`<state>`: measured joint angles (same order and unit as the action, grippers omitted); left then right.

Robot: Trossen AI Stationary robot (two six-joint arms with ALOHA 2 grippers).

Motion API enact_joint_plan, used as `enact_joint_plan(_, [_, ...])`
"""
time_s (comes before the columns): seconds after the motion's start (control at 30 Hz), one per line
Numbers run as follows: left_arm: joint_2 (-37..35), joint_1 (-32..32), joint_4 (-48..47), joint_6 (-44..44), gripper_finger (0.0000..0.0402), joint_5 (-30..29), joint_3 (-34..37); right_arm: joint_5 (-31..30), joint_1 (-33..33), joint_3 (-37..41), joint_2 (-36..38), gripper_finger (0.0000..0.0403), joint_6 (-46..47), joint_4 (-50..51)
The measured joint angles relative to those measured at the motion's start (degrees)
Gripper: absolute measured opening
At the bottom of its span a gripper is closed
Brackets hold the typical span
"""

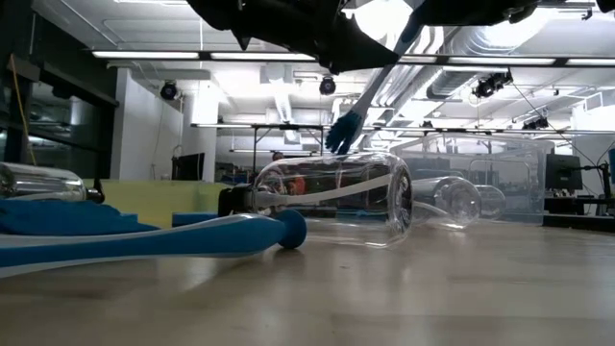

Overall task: Pick & Place Kitchen Sink Supplies
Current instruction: Put the blue dish brush into the blue bin

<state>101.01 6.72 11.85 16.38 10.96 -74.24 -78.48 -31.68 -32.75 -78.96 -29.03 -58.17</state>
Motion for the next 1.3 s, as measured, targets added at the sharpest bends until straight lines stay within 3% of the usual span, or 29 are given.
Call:
enact_joint_plan(0.5, [0.0,0.0,-0.8,-0.1,0.0042,0.3,0.0,3.2,0.0,0.0,0.0,0.0067,0.0,0.0])
enact_joint_plan(0.7, [0.0,0.0,-1.1,-0.2,0.0042,0.3,0.0,3.4,0.0,0.0,0.0,0.0068,0.0,0.1])
enact_joint_plan(0.87, [0.0,0.0,-1.3,-0.4,0.0042,1.2,0.0,3.6,0.0,0.0,0.0,0.01,0.0,0.1])
enact_joint_plan(1.07, [0.0,0.0,-1.5,-0.4,0.0042,3.3,0.0,8.5,0.3,0.0,0.0,0.0127,0.3,0.1])
enact_joint_plan(1.3, [0.0,0.0,-1.7,-0.4,0.0042,4.5,0.0,10.0,0.6,0.0,0.0,0.0107,0.1,0.1])
